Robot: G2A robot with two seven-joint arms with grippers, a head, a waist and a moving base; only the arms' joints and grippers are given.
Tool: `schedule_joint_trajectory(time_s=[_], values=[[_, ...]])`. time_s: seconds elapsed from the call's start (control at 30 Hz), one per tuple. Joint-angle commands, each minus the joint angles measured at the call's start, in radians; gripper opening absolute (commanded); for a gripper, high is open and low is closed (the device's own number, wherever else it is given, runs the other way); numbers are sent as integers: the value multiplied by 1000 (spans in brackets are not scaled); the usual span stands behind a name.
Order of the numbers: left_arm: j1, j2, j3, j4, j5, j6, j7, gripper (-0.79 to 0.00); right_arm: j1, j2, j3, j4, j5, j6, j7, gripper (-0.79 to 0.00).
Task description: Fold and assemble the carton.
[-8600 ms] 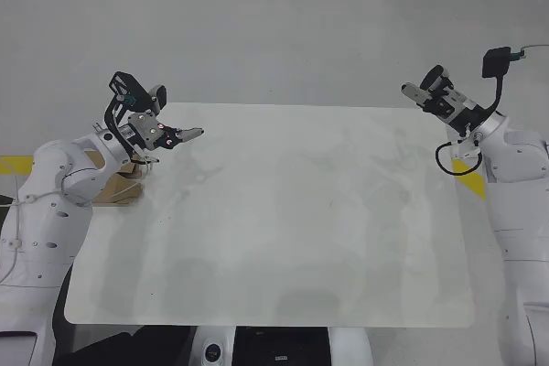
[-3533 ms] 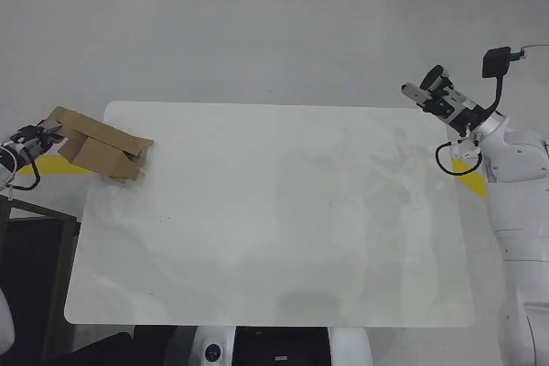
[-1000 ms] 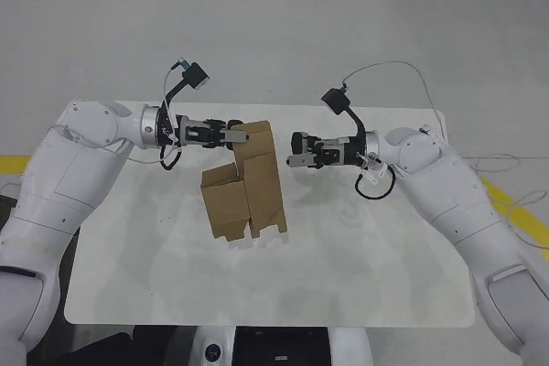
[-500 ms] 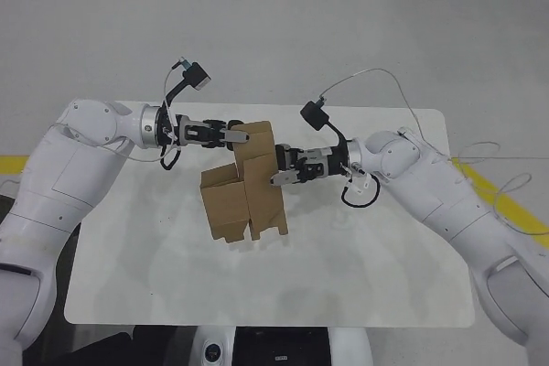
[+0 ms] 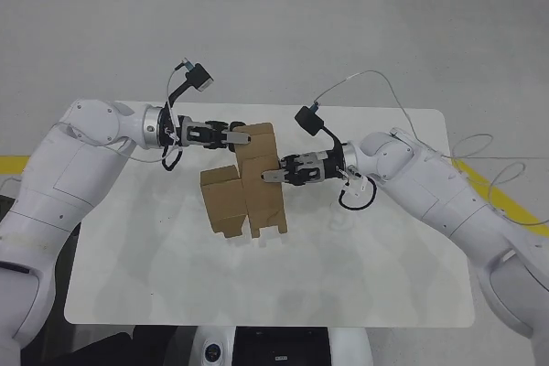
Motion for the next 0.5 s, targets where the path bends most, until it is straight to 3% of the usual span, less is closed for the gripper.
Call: schedule_joint_trajectory(time_s=[0.0,0.03,0.07,0.47], values=[[-2,1,4,2,-2,-3,3,-505,7,0,-15,1,21,0,0,-785],[-1,1,5,3,-5,-6,6,-31,9,1,-21,2,32,0,0,-785],[-1,1,6,4,-13,-7,8,0,12,1,-27,2,42,0,0,-785],[9,34,-83,57,-79,-46,46,0,25,19,-51,25,227,19,19,-785]])
